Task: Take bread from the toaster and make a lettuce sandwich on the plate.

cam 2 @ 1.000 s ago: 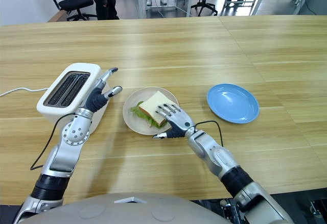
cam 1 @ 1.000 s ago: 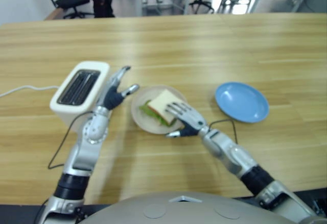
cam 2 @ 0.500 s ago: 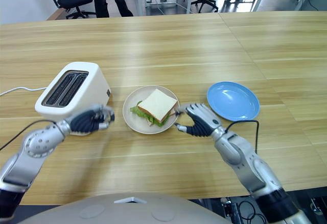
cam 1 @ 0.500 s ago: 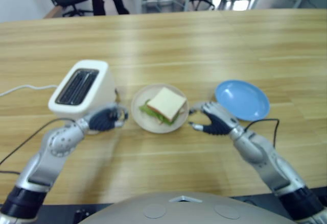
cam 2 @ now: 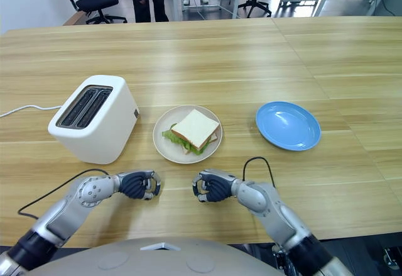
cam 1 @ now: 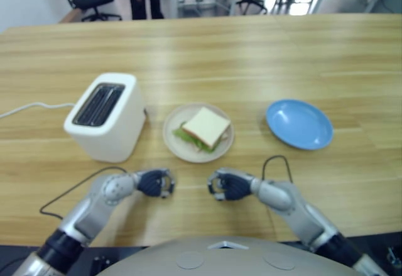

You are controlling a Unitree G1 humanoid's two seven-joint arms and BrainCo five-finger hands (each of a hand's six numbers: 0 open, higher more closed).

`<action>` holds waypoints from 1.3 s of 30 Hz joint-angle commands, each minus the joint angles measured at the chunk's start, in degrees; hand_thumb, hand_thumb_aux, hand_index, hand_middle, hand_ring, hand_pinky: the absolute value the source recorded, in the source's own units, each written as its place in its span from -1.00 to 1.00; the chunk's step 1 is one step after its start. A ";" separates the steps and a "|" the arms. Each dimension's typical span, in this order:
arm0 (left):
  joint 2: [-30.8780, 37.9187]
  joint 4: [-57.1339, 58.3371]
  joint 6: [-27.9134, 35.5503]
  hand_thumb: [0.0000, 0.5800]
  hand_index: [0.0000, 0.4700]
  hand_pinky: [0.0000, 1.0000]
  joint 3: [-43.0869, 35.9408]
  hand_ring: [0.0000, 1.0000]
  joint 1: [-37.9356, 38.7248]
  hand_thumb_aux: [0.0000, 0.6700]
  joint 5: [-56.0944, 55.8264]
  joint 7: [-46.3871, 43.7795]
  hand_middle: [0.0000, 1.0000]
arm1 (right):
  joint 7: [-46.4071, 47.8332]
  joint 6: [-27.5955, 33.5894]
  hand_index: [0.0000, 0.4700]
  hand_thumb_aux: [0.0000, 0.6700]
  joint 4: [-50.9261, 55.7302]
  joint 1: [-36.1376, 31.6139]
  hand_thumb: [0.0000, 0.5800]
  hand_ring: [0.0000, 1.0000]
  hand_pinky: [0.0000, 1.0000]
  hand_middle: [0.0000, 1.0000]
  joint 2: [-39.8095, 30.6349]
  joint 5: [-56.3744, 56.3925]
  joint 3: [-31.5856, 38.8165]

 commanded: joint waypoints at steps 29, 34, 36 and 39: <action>-21.94 -0.86 -11.58 -1.00 -1.00 -1.00 20.77 -1.00 -7.77 -1.00 -21.20 30.04 -1.00 | -33.50 -7.27 -1.00 -1.00 6.72 -5.56 -1.00 -1.00 -1.00 -1.00 6.77 10.69 -17.58; -27.87 16.02 -14.88 -1.00 -1.00 -1.00 24.42 -1.00 -11.37 -1.00 -26.90 31.48 -1.00 | -28.61 -9.17 -1.00 -1.00 15.21 -8.11 -1.00 -1.00 -1.00 -1.00 15.56 26.86 -25.39; -29.48 21.81 -17.64 -1.00 -1.00 -1.00 26.14 -1.00 -13.51 -1.00 -28.81 31.73 -1.00 | -27.70 -10.37 -1.00 -1.00 18.57 -9.66 -1.00 -1.00 -1.00 -1.00 17.18 28.93 -27.38; -30.84 29.33 -21.51 -1.00 -1.00 -1.00 27.64 -1.00 -17.12 -1.00 -30.37 31.90 -1.00 | -25.77 -12.43 -1.00 -1.00 23.84 -12.30 -1.00 -1.00 -1.00 -1.00 19.08 31.93 -29.88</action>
